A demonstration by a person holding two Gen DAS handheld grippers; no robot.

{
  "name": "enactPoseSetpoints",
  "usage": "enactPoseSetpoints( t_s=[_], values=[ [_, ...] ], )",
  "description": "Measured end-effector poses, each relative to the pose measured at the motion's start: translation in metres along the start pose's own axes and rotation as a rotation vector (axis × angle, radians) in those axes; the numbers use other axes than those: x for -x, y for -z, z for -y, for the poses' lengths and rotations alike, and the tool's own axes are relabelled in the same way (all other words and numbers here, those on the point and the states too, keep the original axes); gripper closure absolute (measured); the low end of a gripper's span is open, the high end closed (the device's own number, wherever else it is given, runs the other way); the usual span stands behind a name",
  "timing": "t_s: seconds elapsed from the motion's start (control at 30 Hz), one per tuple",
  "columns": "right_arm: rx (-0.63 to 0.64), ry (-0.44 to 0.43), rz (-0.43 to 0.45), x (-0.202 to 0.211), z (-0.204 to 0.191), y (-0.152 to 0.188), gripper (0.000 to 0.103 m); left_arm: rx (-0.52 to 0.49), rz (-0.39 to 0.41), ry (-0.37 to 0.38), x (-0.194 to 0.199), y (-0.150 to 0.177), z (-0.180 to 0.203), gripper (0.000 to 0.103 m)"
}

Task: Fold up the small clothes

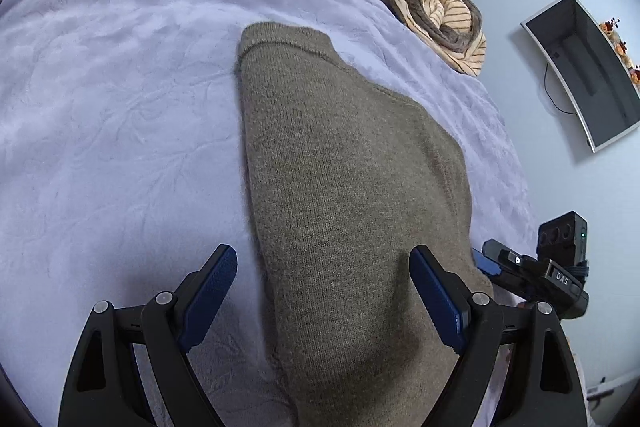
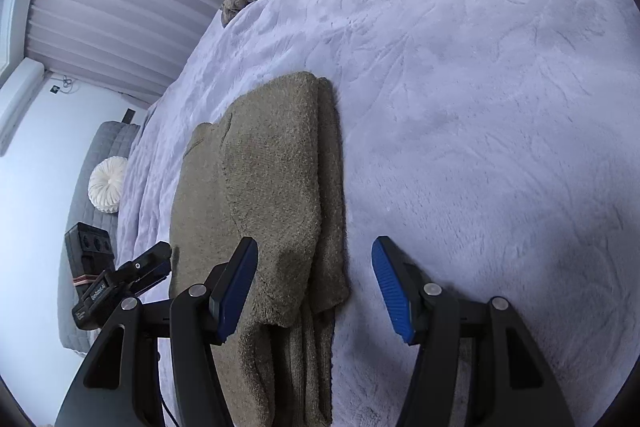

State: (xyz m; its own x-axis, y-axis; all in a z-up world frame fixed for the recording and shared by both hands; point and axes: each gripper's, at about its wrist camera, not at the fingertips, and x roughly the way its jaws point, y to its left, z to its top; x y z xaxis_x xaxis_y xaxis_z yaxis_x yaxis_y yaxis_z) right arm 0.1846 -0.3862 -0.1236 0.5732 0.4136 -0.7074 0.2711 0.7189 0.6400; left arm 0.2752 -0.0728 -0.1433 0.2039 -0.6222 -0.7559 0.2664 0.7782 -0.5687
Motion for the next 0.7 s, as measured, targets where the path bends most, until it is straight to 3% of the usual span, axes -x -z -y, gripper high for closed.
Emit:
enactPoseSetpoints(
  t_s=[0.23,0.27,0.43,0.47,0.53,0.6,0.7],
  values=[
    [0.027,-0.137,-0.098,-0.027,0.003,-0.015,0.039,-0.029,-0.069,0.092,-0.025,-0.002,0.009,0.013],
    [0.04,-0.148,-0.118,-0.033,0.0,-0.017,0.039,-0.035,-0.076,0.093,-0.029,-0.003,0.012,0.005],
    [0.065,-0.141,-0.15,-0.062,-0.015,-0.016,0.039,-0.107,-0.069,0.004,-0.037,0.001,0.031,0.004],
    [0.049,-0.139,-0.139,-0.062,-0.016,-0.015,0.041,-0.1,-0.057,0.001,-0.035,0.002,0.031,0.012],
    [0.007,-0.164,-0.134,-0.061,-0.018,-0.01,0.065,-0.087,-0.03,0.008,-0.025,0.003,0.029,0.026],
    [-0.032,-0.235,-0.112,-0.052,-0.02,-0.008,0.072,-0.086,-0.014,0.028,-0.013,0.004,0.029,0.049],
    [-0.059,-0.319,-0.098,-0.039,-0.034,-0.002,0.073,-0.092,-0.006,0.075,0.008,0.006,0.034,0.055]
  ],
)
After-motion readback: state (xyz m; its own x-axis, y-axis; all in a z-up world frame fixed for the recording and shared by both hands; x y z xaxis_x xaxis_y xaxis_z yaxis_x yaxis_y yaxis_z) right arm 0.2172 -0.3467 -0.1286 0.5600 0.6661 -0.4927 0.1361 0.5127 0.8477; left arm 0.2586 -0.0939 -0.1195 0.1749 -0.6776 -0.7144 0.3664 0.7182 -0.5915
